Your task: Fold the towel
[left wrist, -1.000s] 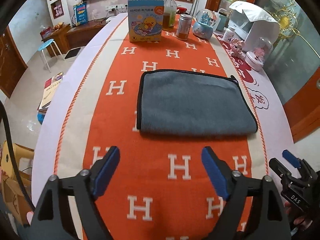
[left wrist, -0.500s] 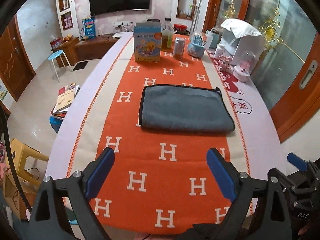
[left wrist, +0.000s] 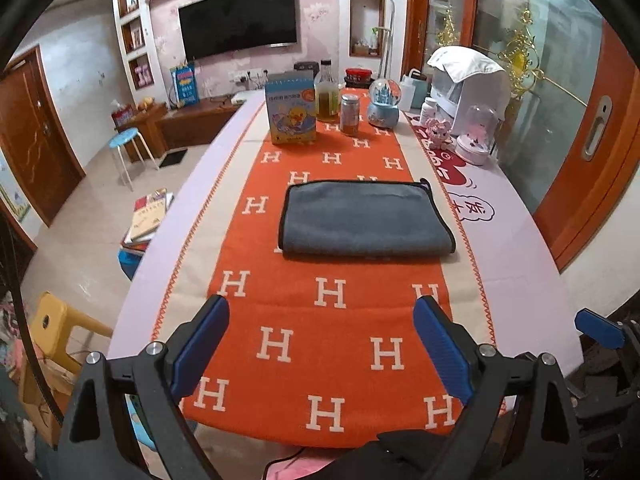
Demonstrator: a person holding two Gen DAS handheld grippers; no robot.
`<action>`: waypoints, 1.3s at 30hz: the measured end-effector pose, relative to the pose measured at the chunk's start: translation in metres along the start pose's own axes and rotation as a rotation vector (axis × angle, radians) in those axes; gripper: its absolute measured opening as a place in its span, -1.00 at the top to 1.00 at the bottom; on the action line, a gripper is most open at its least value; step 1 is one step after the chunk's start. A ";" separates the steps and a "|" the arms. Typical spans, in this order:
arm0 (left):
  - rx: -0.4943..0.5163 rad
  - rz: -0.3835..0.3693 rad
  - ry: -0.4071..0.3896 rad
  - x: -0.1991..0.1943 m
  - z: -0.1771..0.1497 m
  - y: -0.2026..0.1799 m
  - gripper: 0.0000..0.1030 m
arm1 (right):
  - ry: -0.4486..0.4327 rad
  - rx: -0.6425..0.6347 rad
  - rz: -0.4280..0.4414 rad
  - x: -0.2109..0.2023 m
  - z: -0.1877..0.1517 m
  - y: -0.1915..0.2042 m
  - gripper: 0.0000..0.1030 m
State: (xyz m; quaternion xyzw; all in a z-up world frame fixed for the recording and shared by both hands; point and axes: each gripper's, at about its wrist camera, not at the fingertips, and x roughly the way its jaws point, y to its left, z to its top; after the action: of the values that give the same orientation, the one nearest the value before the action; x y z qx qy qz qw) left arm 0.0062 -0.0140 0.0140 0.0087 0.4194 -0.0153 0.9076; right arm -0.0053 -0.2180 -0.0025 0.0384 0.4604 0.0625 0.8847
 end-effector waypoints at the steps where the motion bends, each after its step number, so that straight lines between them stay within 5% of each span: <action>1: 0.003 0.006 -0.008 -0.002 0.000 0.000 -0.80 | 0.005 0.009 -0.006 0.001 0.000 -0.001 -1.00; 14: -0.016 0.025 -0.001 0.001 -0.001 0.011 -0.98 | 0.015 0.019 -0.029 0.003 -0.003 0.006 -1.00; 39: 0.001 0.029 -0.002 0.002 -0.005 0.008 -0.99 | 0.033 0.025 -0.030 0.009 -0.008 0.009 -1.00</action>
State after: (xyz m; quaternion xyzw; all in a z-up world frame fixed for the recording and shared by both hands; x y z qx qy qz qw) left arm 0.0040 -0.0061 0.0098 0.0152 0.4181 -0.0024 0.9082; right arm -0.0074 -0.2075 -0.0126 0.0416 0.4761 0.0439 0.8773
